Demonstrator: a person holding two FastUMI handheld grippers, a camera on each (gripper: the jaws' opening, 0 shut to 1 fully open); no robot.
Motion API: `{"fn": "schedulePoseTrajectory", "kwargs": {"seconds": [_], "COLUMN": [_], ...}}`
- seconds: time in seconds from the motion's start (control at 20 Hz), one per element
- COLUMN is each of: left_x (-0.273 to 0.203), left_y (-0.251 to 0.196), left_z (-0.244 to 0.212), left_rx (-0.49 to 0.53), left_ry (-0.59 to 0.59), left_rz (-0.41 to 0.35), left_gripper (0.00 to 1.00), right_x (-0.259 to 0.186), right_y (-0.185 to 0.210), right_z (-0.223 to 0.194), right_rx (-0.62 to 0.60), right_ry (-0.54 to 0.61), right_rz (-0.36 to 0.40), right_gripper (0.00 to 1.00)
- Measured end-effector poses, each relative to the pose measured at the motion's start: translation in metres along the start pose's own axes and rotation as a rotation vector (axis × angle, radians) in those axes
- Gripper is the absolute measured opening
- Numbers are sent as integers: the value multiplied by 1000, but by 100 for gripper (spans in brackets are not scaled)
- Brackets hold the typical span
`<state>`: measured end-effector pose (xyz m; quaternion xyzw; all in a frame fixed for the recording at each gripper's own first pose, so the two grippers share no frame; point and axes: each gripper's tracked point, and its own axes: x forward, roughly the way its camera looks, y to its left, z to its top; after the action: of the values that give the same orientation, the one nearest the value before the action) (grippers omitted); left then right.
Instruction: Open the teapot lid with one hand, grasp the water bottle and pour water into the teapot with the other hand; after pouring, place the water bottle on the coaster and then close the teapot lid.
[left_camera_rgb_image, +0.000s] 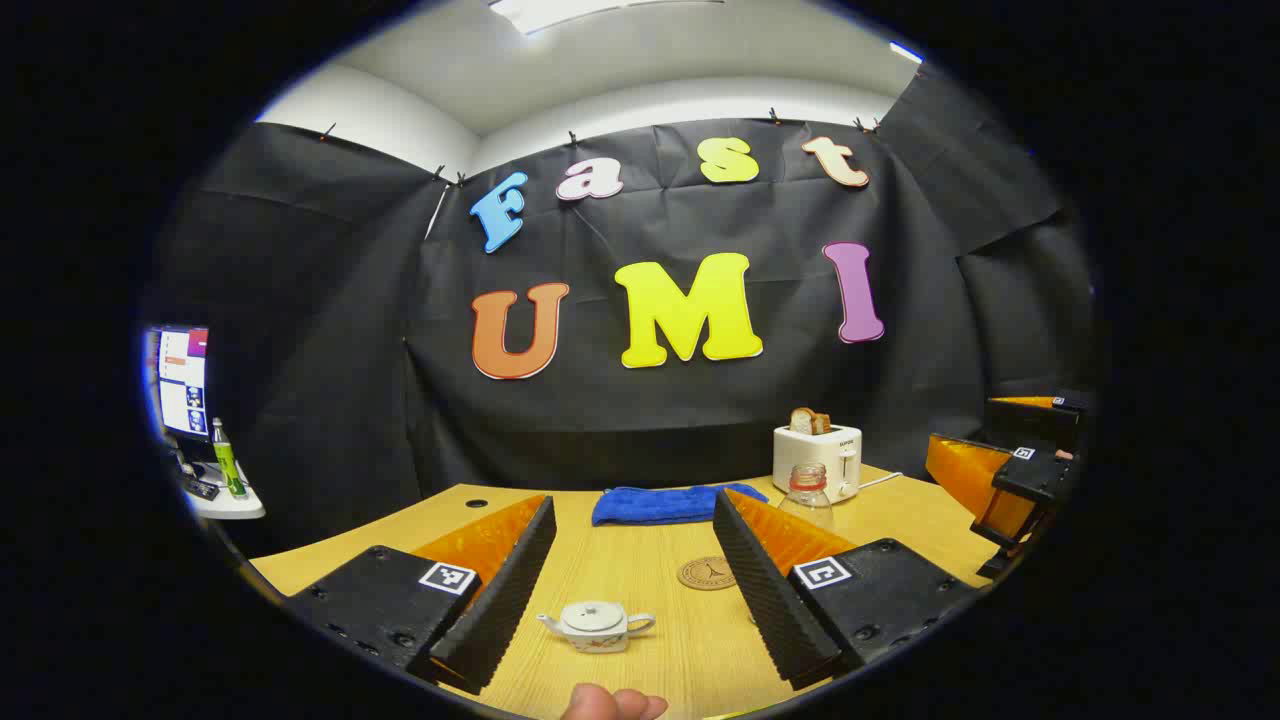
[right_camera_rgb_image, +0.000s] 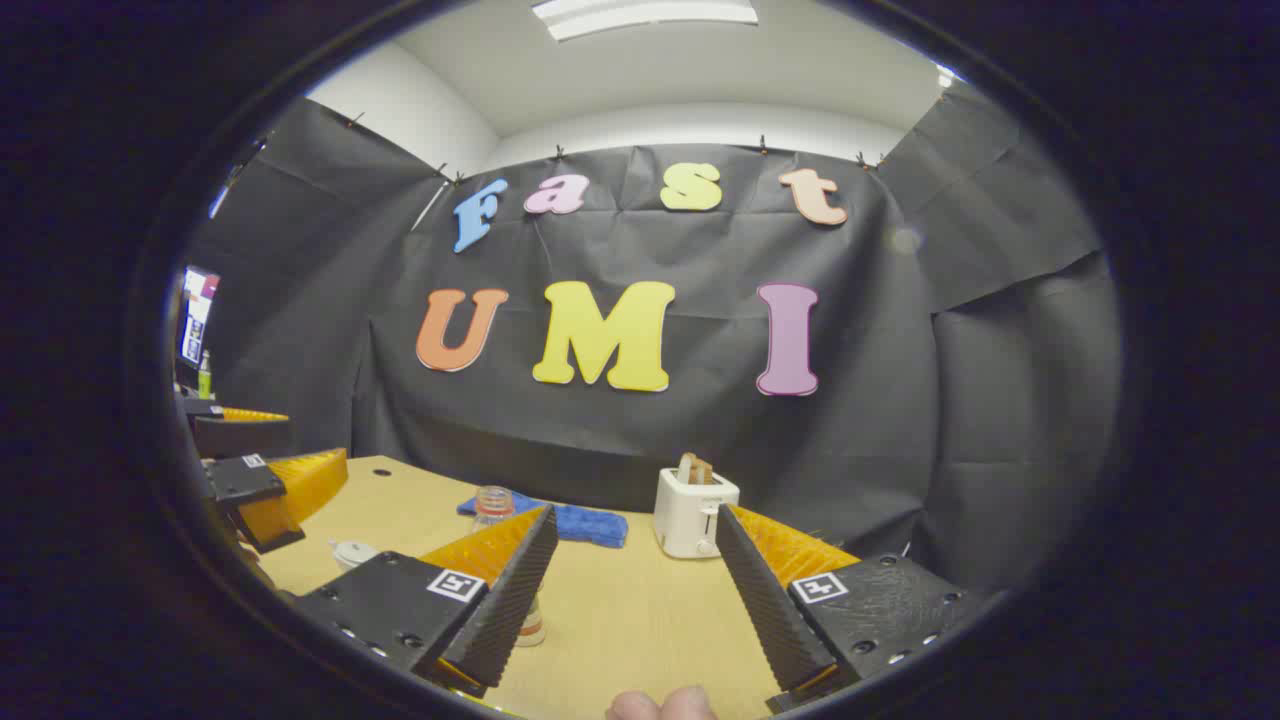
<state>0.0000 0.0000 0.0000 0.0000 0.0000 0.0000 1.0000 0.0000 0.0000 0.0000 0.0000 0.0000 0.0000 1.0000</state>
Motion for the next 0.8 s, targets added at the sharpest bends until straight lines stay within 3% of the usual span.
{"fn": "schedulePoseTrajectory", "kwargs": {"seconds": [0.8], "left_x": [6], "left_y": [16], "left_z": [-6], "left_rx": [-34], "left_ry": [30], "left_rz": [13], "left_gripper": [99], "right_x": [14], "right_y": [5], "right_z": [-23], "right_rx": [74], "right_ry": [68], "right_rz": [2], "right_gripper": [97]}}
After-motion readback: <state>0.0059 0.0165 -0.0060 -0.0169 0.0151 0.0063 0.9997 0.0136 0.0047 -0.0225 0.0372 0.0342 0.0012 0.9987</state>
